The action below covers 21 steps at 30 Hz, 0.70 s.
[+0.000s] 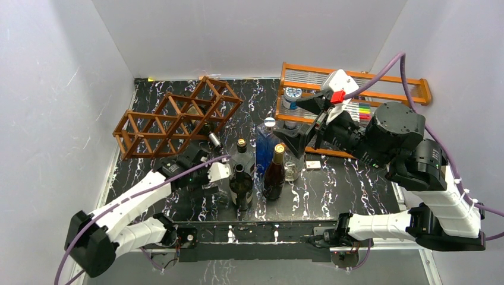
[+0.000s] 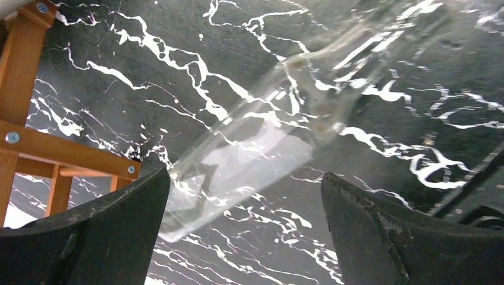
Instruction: Take the wine bottle off the wine rack
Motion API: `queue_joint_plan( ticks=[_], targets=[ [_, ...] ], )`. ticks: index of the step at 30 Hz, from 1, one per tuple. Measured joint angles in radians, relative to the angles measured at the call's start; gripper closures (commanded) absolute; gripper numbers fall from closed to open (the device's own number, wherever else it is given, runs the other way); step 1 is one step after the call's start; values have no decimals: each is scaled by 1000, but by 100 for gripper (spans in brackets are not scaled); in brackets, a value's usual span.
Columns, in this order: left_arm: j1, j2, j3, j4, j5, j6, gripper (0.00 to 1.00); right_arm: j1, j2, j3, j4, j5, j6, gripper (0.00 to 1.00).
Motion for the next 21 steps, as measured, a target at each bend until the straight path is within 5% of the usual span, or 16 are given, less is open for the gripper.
queue_joint_plan(
  ticks=[9, 13, 21],
  targets=[
    [93, 145, -38, 89, 127, 179, 6, 0, 6, -3, -27, 8, -4, 2],
    [124, 155, -58, 121, 165, 216, 38, 0, 14, -3, -27, 12, -4, 2],
    [149, 44, -145, 193, 178, 245, 69, 0, 15, -14, -20, 15, -1, 2]
  ],
)
